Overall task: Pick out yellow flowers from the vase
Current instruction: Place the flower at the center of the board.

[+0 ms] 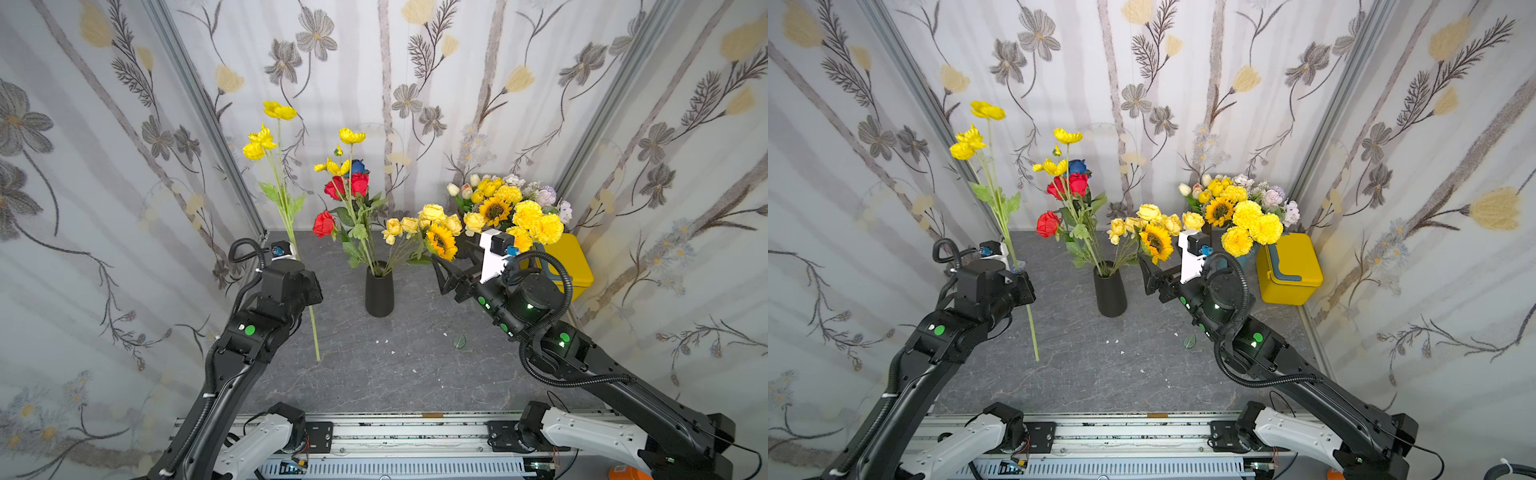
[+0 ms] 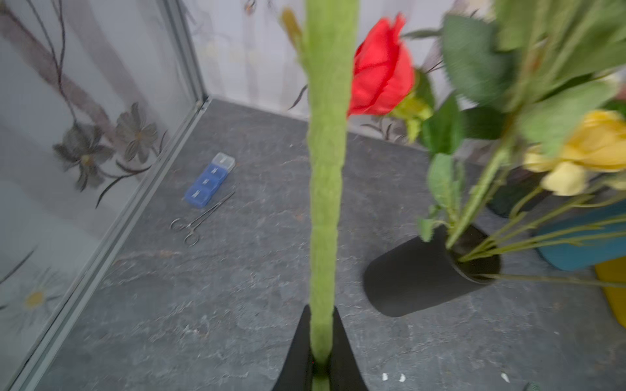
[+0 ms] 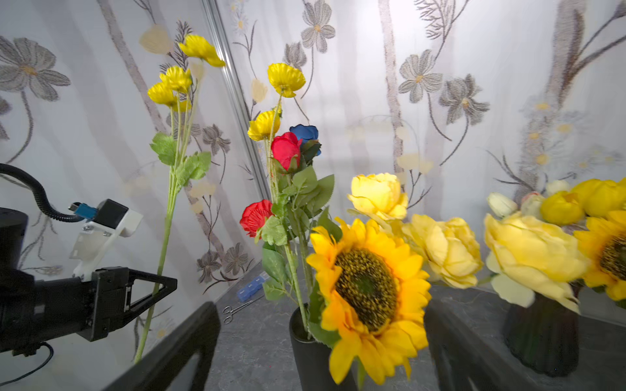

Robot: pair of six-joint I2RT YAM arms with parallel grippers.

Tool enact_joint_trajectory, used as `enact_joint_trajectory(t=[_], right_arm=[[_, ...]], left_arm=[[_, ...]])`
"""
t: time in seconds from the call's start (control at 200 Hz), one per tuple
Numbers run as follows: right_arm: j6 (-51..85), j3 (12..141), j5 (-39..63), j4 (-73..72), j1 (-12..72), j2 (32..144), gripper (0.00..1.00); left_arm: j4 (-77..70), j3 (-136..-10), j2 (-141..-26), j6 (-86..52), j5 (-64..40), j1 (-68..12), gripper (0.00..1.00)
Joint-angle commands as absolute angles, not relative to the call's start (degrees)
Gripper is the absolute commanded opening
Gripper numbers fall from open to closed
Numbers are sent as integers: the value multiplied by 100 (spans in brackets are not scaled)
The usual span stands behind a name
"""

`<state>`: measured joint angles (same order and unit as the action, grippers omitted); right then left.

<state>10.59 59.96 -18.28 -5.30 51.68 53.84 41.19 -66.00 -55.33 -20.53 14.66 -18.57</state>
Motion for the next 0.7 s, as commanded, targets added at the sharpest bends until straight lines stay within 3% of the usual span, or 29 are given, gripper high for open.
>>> enact_joint_trajectory(t=[0.0,0.16,0.699], right_arm=[[1146,5543,-2227,-785,5144,4979,94],[1286,5037,-2425,-634,5110,4492,95],[1256,4861,-2507,-464,5062,4333,95]], left_arm=[[4046,-6294,-5846,-2176,1104,-1252,0],[3548,-5965,-6539,-2212,989,-890,0],[2268,-5141,-8879,-2312,525,-991,0]])
